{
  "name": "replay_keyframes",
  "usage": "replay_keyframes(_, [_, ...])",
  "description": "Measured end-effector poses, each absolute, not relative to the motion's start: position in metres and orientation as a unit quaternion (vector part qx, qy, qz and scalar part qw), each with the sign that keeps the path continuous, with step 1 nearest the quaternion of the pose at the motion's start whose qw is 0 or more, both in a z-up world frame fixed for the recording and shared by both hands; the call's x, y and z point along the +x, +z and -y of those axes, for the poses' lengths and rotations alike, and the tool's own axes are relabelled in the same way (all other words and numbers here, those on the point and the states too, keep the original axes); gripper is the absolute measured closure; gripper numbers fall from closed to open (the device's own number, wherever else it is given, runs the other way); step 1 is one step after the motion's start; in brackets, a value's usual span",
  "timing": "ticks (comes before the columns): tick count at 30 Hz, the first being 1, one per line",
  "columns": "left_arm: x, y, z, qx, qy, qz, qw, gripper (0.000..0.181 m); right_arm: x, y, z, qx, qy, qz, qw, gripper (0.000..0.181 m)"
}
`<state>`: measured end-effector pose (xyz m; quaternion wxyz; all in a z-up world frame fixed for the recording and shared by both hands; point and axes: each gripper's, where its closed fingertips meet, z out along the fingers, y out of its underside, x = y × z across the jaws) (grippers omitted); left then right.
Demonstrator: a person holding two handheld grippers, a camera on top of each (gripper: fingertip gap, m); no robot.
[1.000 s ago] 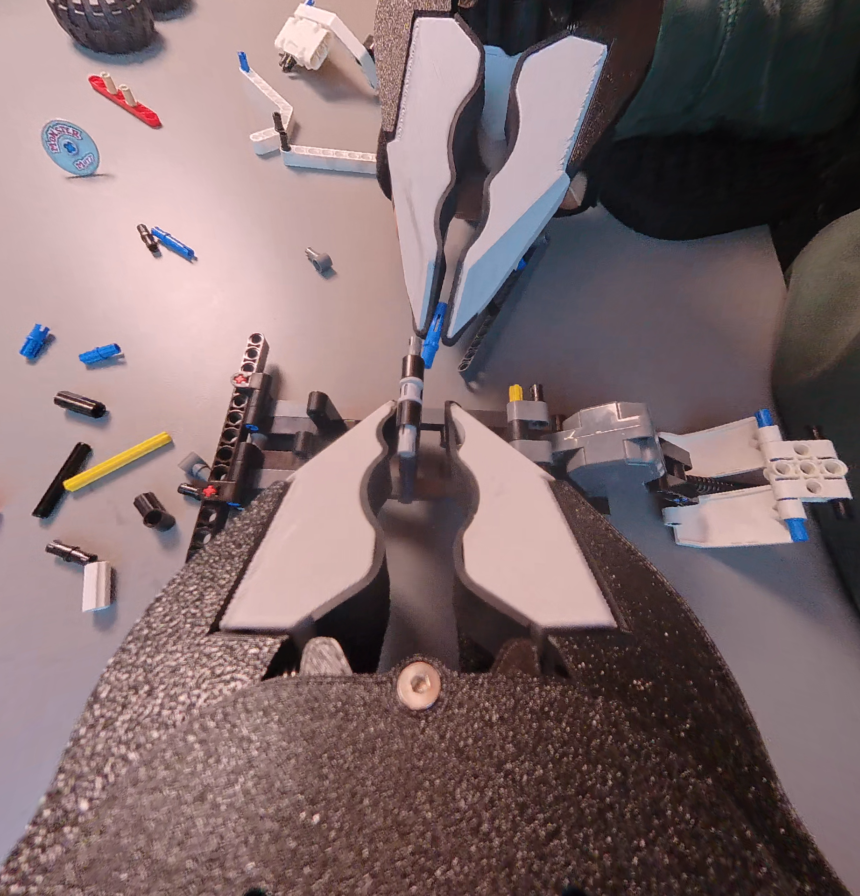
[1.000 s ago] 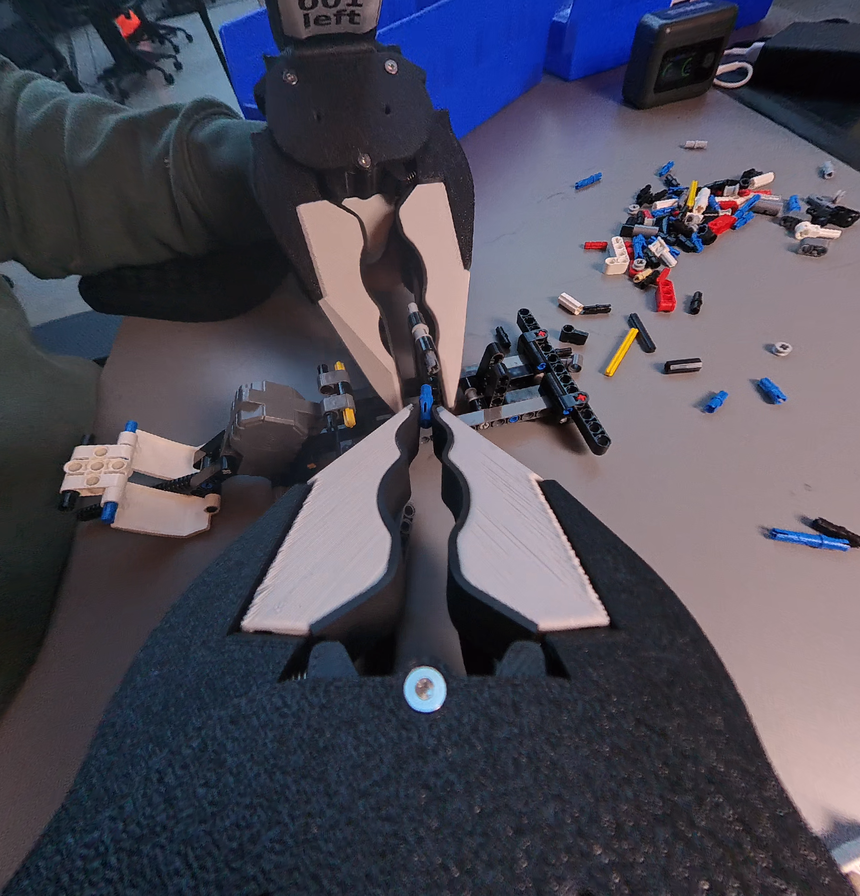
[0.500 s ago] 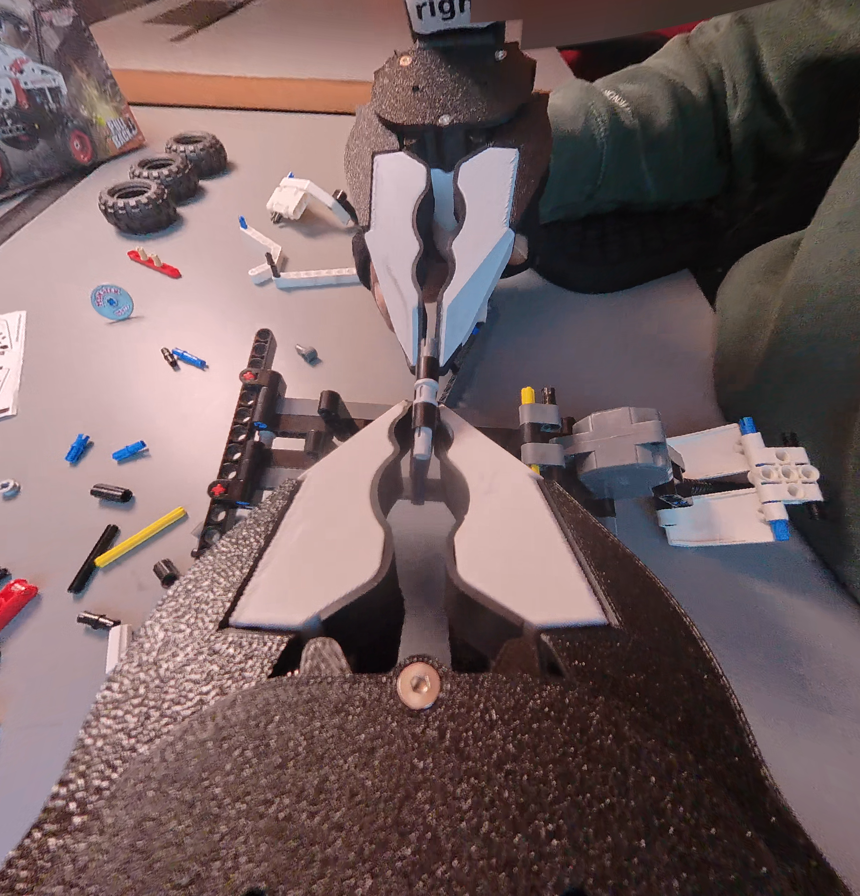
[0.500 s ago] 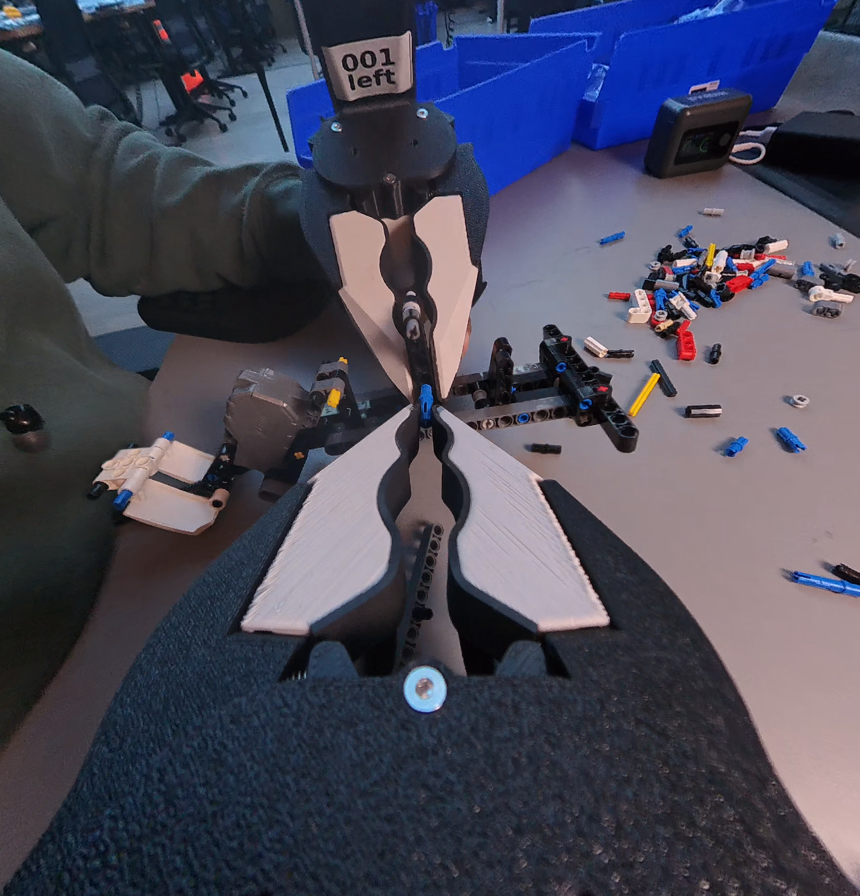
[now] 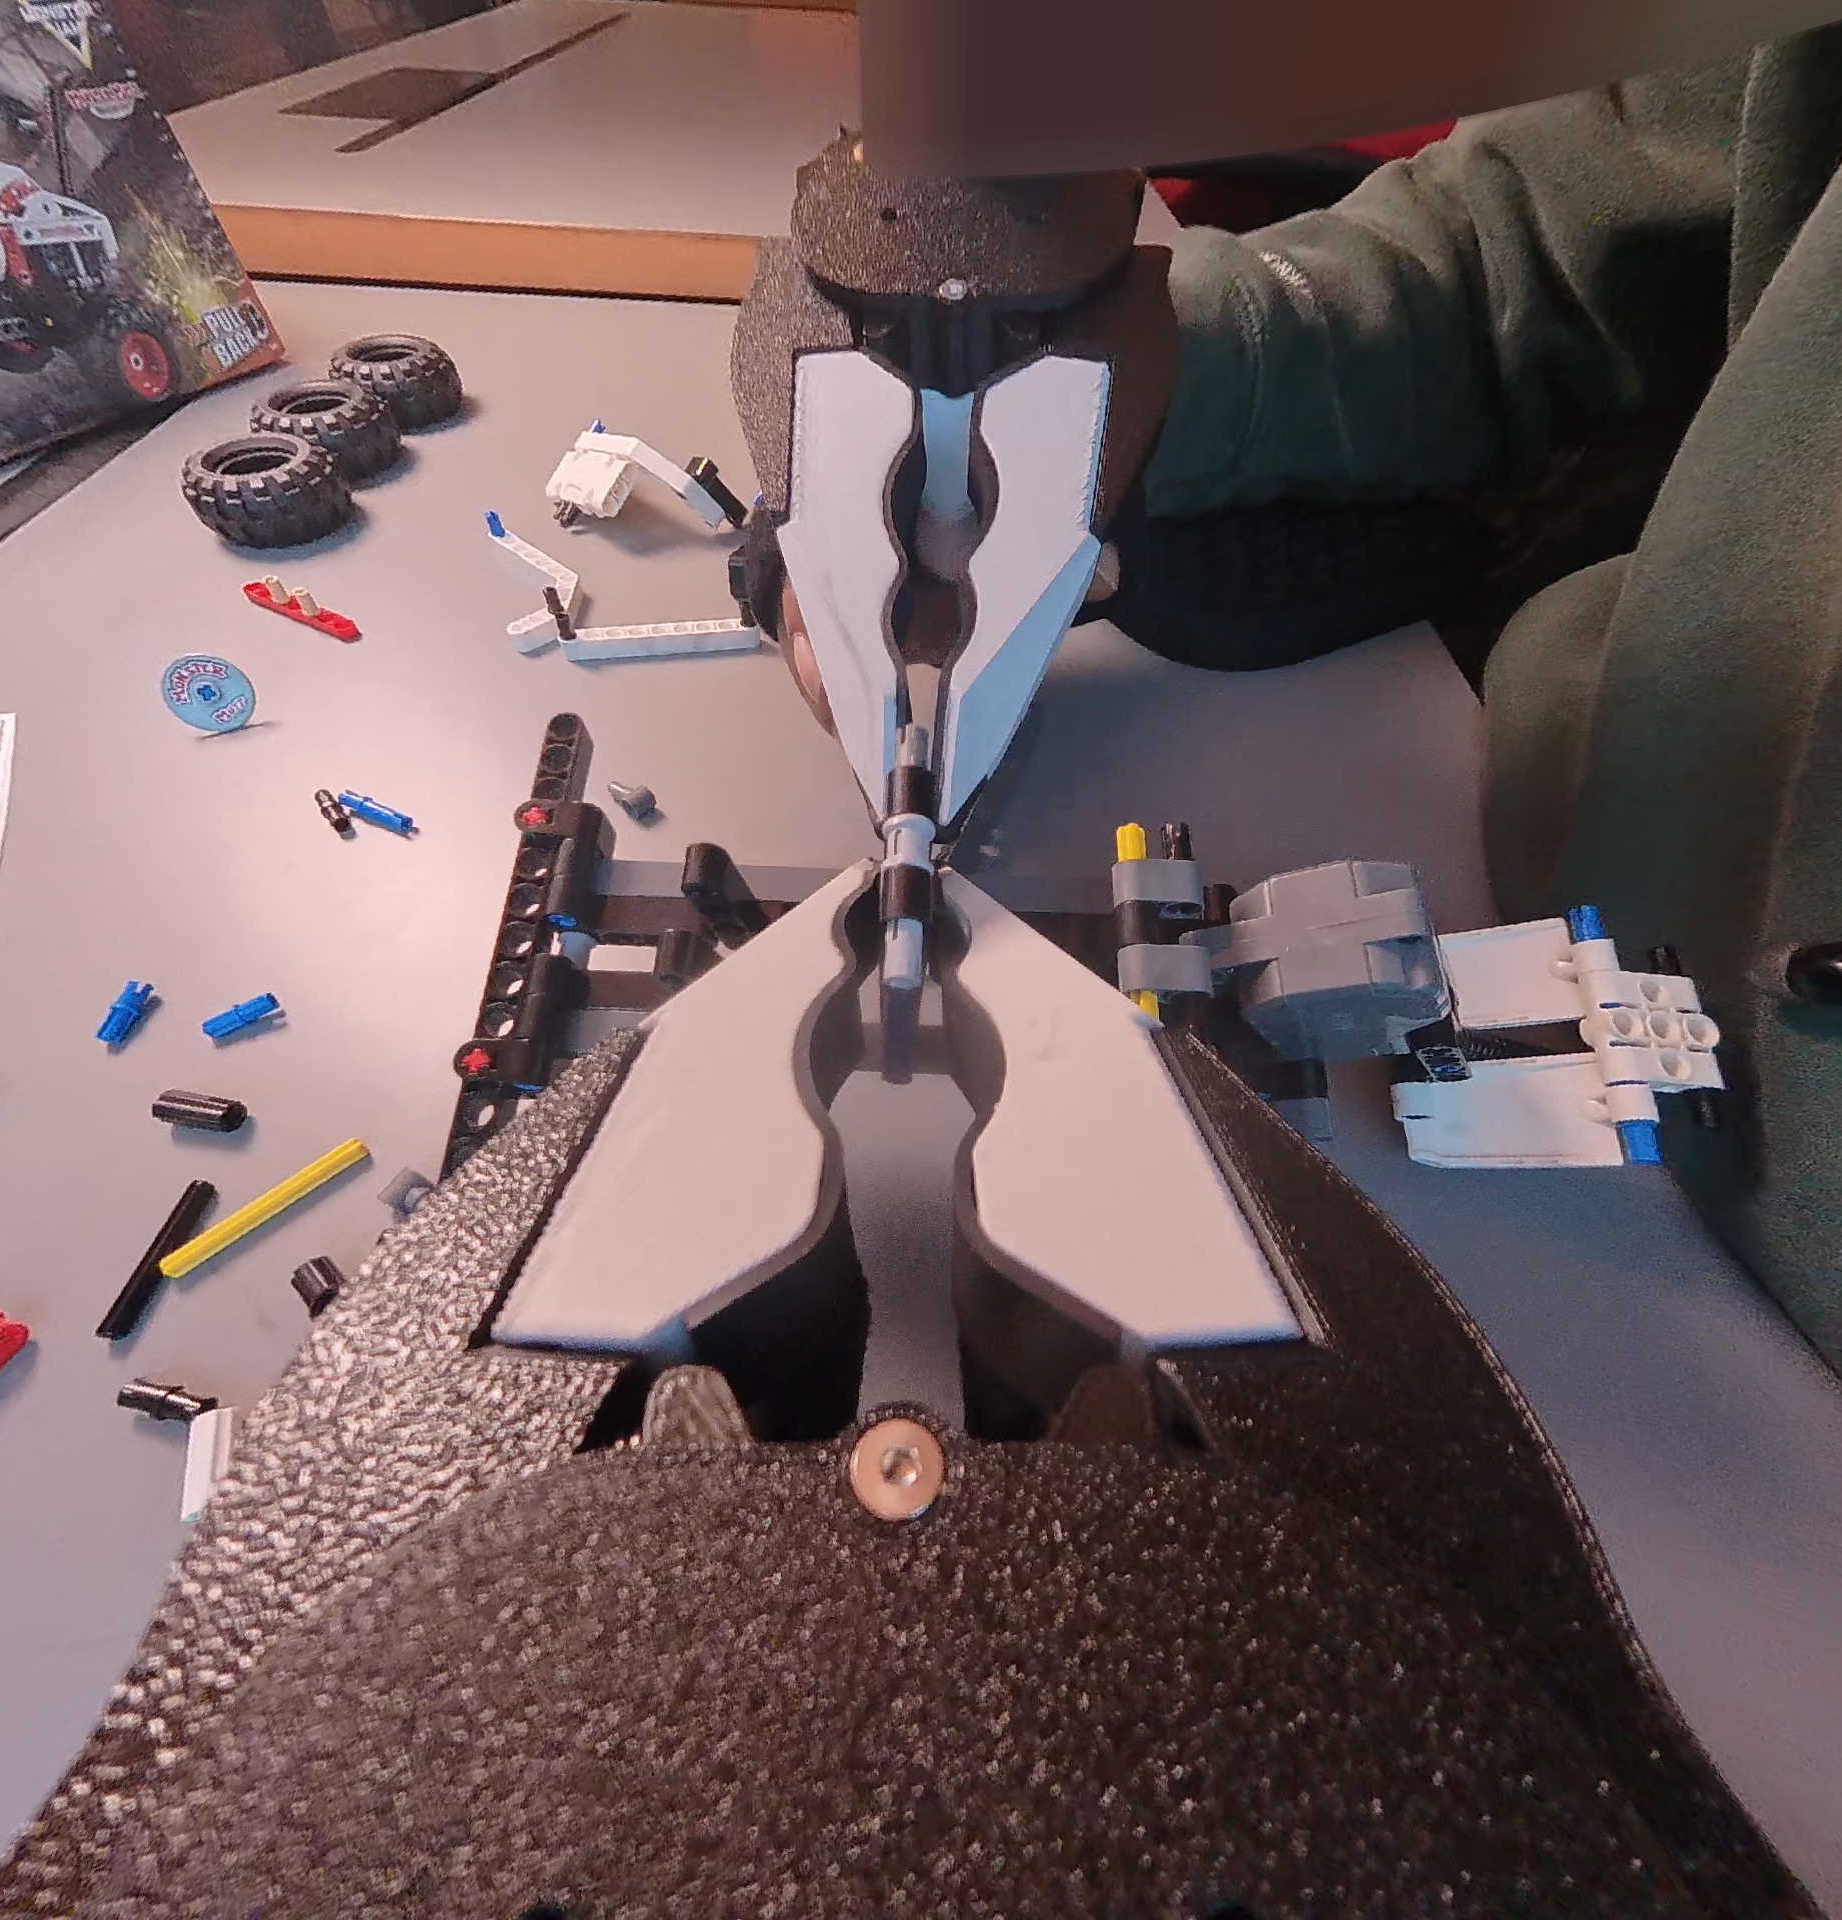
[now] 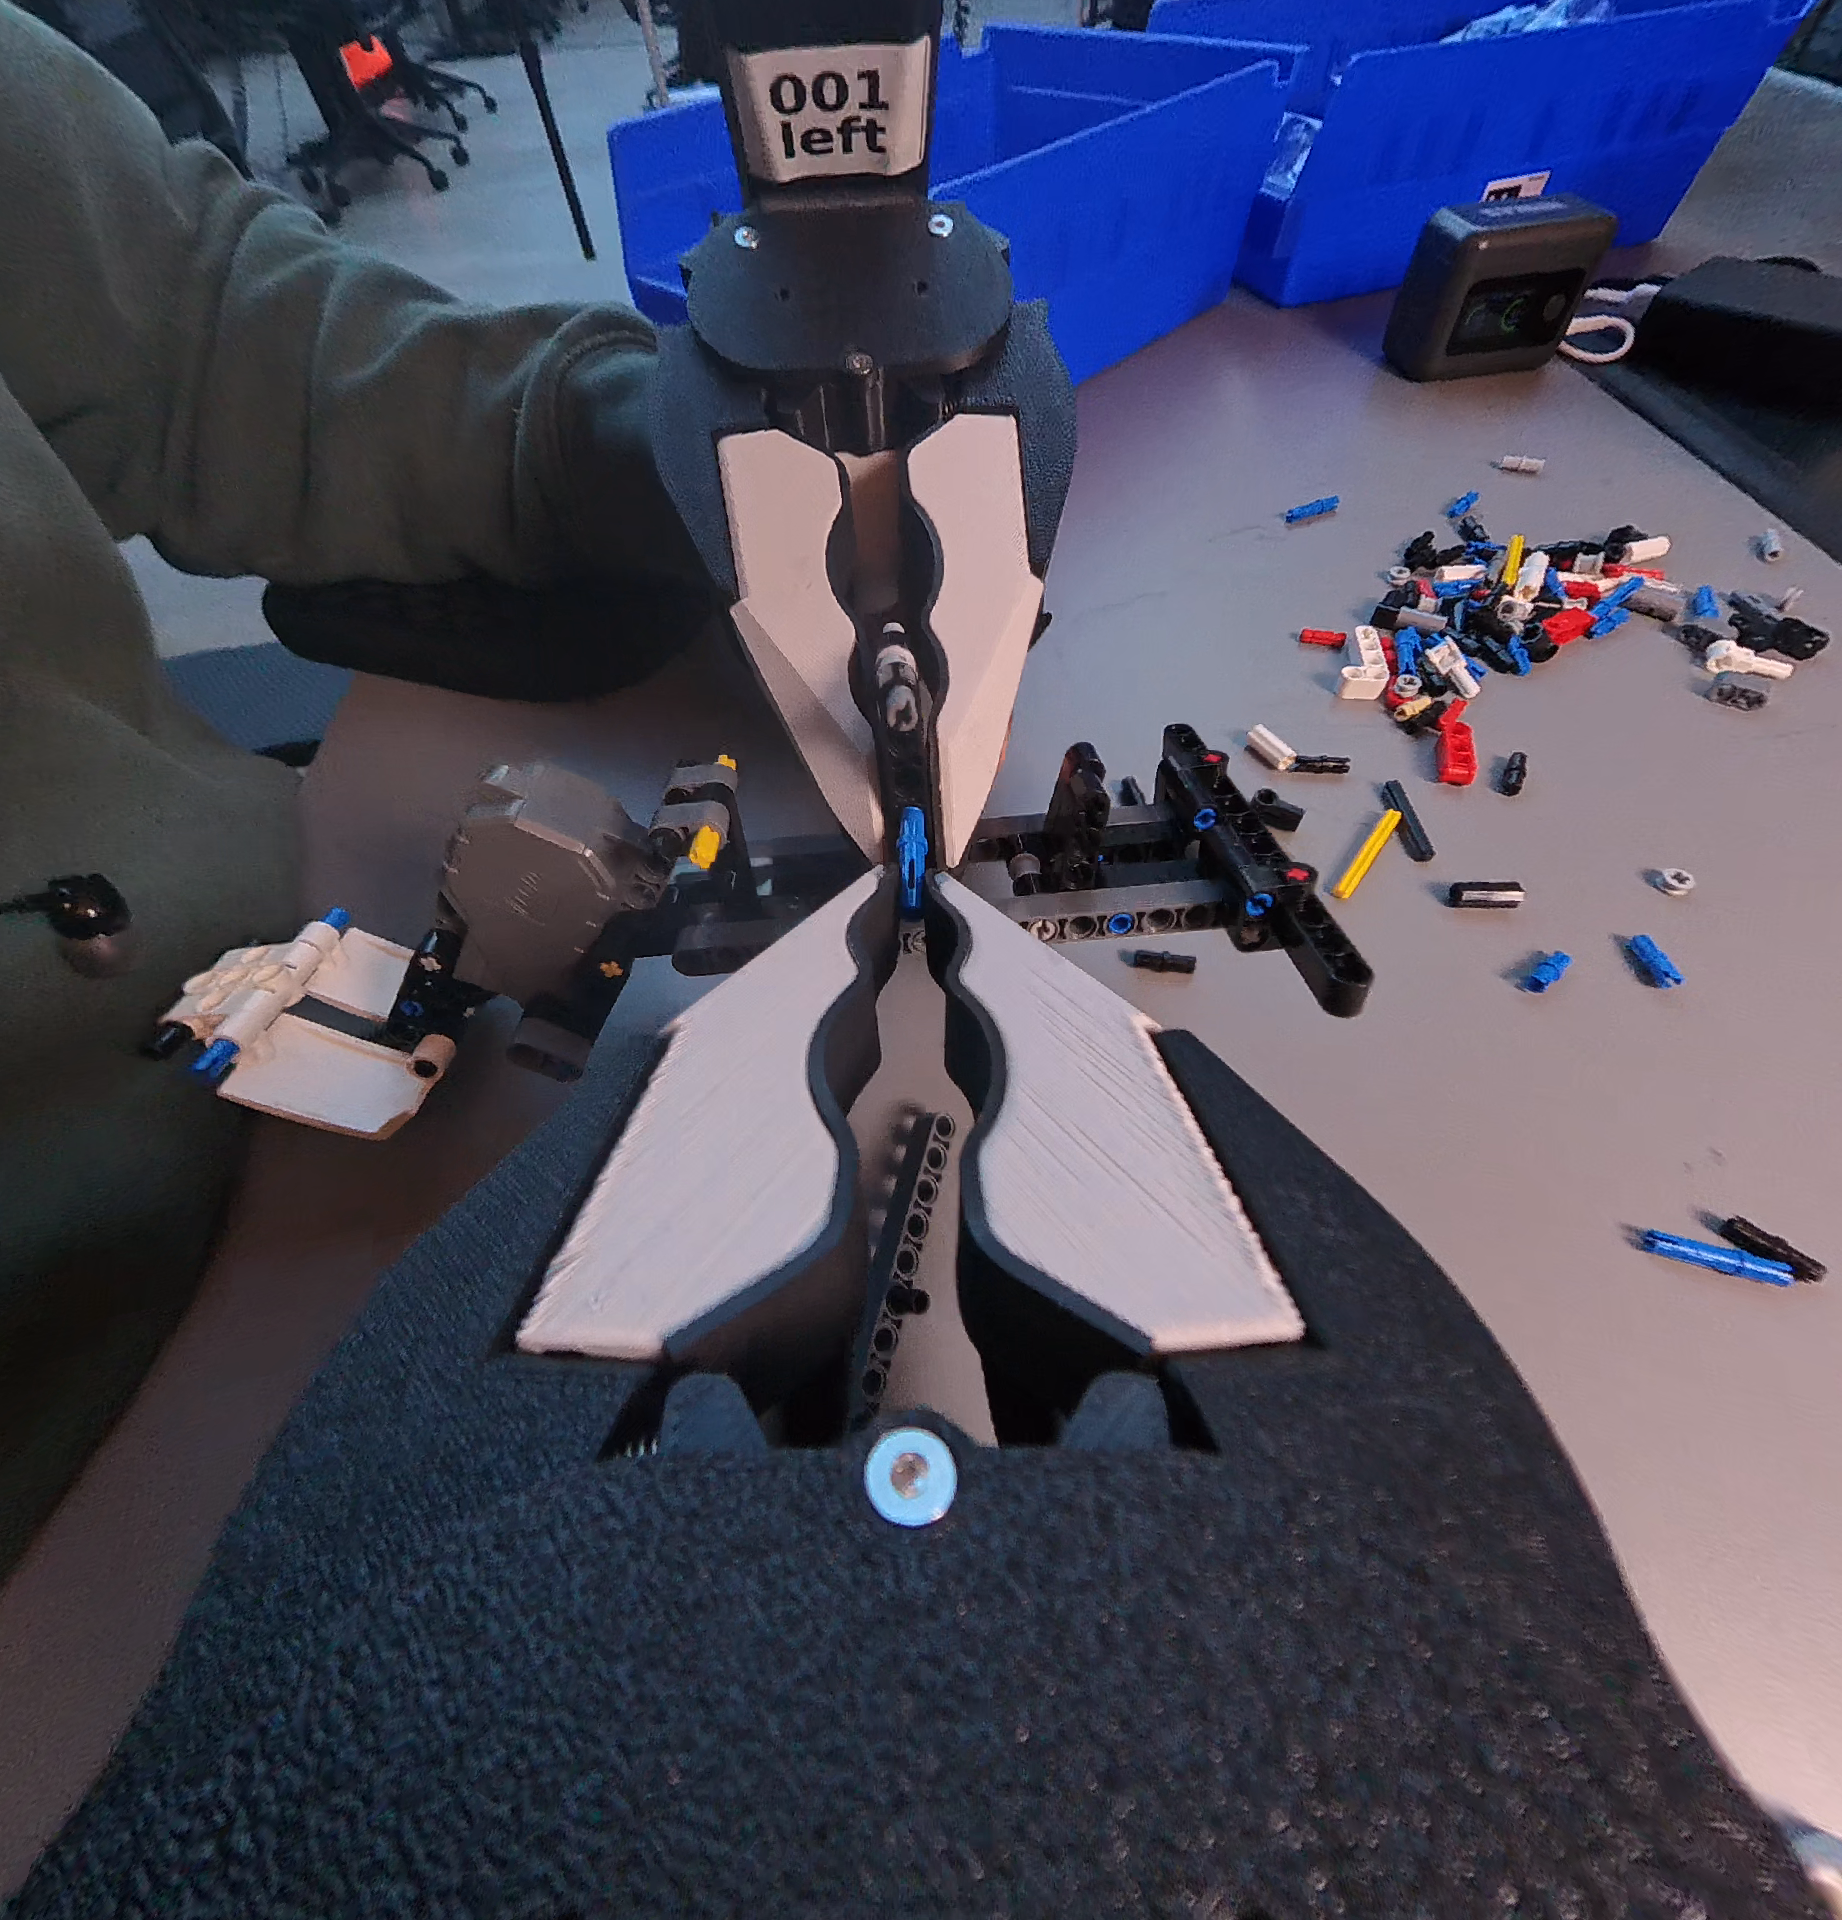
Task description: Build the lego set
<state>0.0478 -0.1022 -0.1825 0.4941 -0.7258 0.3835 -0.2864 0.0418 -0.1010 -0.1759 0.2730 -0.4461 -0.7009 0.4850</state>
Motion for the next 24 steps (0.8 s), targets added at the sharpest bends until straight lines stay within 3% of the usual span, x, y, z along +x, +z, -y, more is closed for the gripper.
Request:
replay_keyframes(16, [0.060, -0.218, 0.102, -0.771, -0.182, -0.472, 0.387, 0.174, 0.052, -0.208, 0.101, -0.402, 0.345, 0.814, 0.238, 0.179])
replay_keyframes(21, [0.059, -0.219, 0.095, -0.777, -0.190, -0.449, 0.398, 0.174, 0.049, -0.209, 0.095, -0.416, 0.361, 0.801, 0.236, 0.178])
replay_keyframes(24, [0.053, -0.221, 0.094, -0.783, -0.182, -0.444, 0.395, 0.148, 0.048, -0.213, 0.097, -0.420, 0.372, 0.794, 0.234, 0.178])
